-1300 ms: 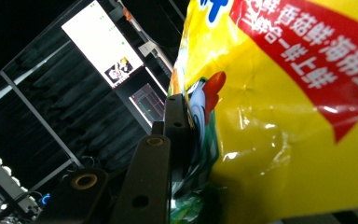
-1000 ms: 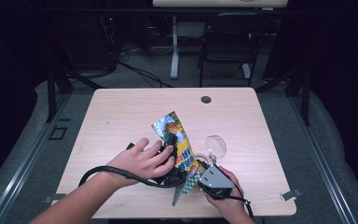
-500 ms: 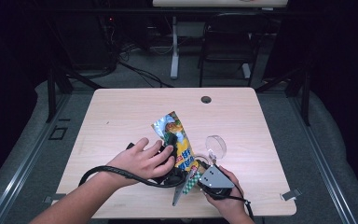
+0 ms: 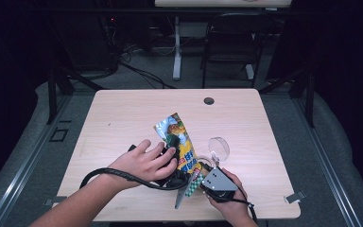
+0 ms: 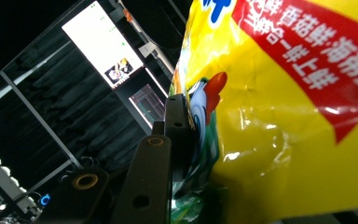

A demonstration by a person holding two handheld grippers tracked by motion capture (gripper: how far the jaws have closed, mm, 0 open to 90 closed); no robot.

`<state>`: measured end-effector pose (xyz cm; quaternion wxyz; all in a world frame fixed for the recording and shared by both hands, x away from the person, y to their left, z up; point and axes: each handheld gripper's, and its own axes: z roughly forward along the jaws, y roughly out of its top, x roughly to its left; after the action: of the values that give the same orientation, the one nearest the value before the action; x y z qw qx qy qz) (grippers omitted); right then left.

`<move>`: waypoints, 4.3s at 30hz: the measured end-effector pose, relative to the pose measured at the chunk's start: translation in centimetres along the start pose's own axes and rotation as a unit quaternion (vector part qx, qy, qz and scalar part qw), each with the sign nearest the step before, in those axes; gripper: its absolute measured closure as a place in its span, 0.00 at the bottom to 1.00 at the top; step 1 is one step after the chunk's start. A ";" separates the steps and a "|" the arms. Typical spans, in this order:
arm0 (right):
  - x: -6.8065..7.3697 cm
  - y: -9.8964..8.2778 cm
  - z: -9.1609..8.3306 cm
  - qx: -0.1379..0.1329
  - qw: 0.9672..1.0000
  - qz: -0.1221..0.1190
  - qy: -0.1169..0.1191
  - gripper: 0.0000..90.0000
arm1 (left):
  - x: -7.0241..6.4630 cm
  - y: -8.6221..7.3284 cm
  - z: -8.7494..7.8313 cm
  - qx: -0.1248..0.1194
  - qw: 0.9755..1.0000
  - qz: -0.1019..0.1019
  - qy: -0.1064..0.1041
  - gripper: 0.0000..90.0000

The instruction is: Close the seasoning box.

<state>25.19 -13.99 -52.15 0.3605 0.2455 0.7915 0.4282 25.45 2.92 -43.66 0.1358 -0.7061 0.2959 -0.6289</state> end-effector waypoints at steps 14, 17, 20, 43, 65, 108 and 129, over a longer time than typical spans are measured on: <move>0.0 0.0 0.0 0.000 1.000 0.002 0.002 0.78 | -0.3 -0.1 0.2 -0.006 1.000 -0.017 -0.005 0.91; 0.0 0.0 0.1 0.001 1.000 0.001 0.002 0.78 | -0.4 -0.1 0.2 -0.006 1.000 -0.018 -0.006 0.92; 0.0 0.0 0.0 -0.002 1.000 0.004 0.003 0.78 | -0.5 -0.2 0.2 -0.006 1.000 -0.023 -0.007 0.92; 0.0 0.0 0.1 -0.001 1.000 0.000 0.002 0.78 | -1.2 -0.7 0.3 0.000 0.998 -0.052 -0.028 0.92; -0.1 0.0 0.0 0.000 1.000 -0.005 -0.002 0.78 | -2.1 -1.2 0.5 -0.006 0.994 -0.100 -0.054 0.92; 0.0 0.1 -0.1 -0.006 1.000 -0.012 -0.006 0.78 | -4.4 -1.8 0.9 -0.020 0.976 -0.192 -0.101 0.94; 0.0 0.1 -0.1 -0.007 1.000 -0.010 -0.007 0.78 | -5.2 -2.1 1.3 -0.037 0.961 -0.242 -0.124 0.94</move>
<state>25.12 -14.01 -51.98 0.3725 0.2378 0.7882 0.4283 27.01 7.41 -46.95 -0.0111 -0.8338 0.1197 -0.5389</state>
